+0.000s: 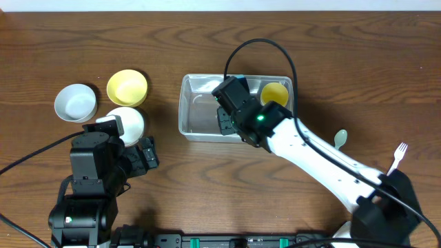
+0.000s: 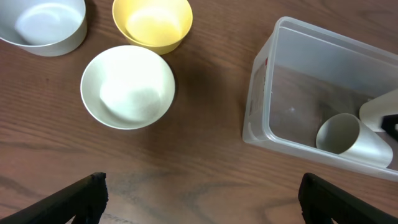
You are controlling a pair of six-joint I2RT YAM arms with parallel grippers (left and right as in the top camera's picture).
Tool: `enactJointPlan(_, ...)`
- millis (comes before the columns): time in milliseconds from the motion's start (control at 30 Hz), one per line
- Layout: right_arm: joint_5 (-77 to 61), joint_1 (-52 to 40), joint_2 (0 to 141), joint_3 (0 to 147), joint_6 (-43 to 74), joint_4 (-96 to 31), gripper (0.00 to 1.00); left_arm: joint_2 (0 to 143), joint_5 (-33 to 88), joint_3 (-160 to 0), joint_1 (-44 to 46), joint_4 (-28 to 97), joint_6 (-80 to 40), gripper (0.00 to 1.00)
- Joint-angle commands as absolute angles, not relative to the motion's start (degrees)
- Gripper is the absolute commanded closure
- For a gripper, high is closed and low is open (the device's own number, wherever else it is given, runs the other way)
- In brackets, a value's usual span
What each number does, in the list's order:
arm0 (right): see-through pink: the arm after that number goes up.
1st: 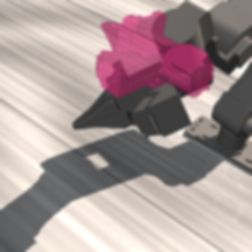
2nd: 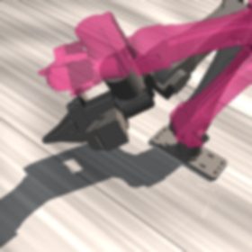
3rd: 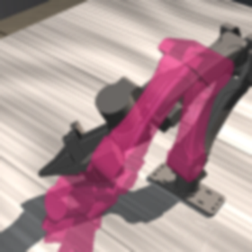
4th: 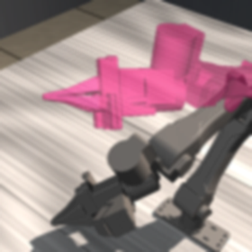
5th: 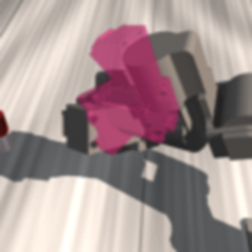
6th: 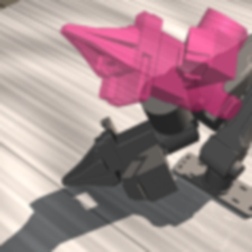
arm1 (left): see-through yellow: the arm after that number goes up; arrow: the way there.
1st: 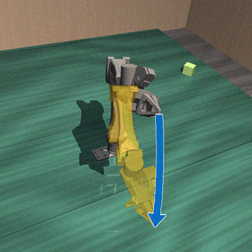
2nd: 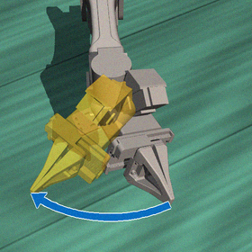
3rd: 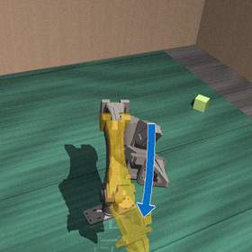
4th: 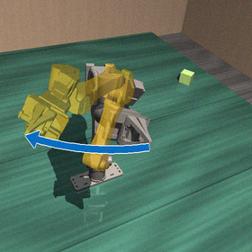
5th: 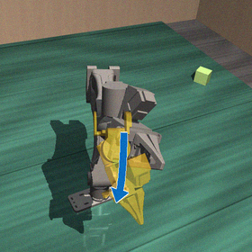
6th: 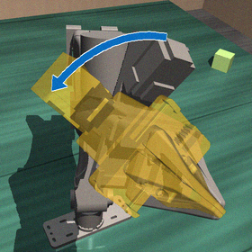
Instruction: Pack container
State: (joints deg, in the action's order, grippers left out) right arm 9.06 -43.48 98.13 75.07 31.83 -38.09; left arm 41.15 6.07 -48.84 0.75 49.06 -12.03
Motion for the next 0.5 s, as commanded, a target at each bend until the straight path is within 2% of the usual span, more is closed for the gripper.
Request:
enactJointPlan(0, 10.1, -43.6, 101.8, 76.0, 37.7, -37.9, 0.57, 41.2, 6.5, -50.1, 0.4, 49.1, -12.3, 0.02)
enactJointPlan(467, 14.4, -43.4, 106.1, 76.0, 38.3, -38.0, 0.54, 41.2, 6.5, -50.1, 0.4, 49.1, -12.3, 0.02)
